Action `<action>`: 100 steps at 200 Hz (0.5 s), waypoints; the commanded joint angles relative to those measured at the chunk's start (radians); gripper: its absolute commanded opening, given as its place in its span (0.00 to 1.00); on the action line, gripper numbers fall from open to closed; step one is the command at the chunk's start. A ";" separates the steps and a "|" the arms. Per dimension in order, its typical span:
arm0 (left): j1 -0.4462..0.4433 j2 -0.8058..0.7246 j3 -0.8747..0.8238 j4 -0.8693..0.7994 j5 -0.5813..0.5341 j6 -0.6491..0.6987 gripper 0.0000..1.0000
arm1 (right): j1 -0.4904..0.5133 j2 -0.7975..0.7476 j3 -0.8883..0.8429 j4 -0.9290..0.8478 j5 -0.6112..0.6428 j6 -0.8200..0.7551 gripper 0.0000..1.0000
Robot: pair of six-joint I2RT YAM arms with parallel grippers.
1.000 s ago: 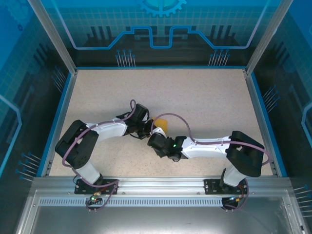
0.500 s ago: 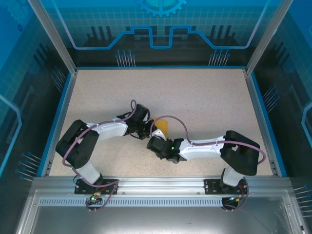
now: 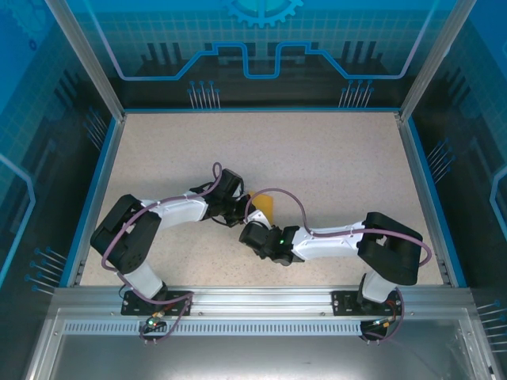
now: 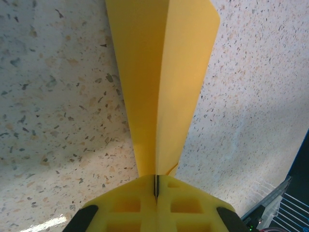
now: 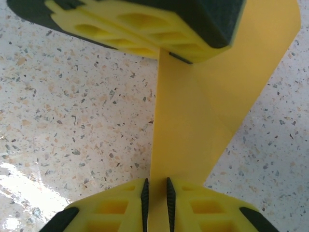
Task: Fold a paper plane with a square sheet of paper (pick it up from the middle)
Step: Fold the wing for the fifth time at the center of the table.
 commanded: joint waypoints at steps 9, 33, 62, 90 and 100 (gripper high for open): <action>-0.005 -0.011 0.031 -0.039 0.020 0.000 0.06 | -0.006 -0.009 -0.015 0.016 0.025 0.016 0.16; -0.005 -0.013 0.030 -0.043 0.017 0.001 0.07 | -0.006 -0.012 -0.015 0.011 0.030 0.018 0.13; -0.005 -0.017 0.031 -0.051 0.017 0.003 0.08 | -0.010 -0.013 -0.016 0.009 0.030 0.016 0.09; -0.006 -0.020 0.033 -0.054 0.016 0.004 0.10 | -0.015 -0.015 -0.017 0.010 0.025 0.015 0.05; -0.005 -0.022 0.034 -0.056 0.015 0.004 0.11 | -0.018 -0.019 -0.022 0.015 0.017 0.015 0.04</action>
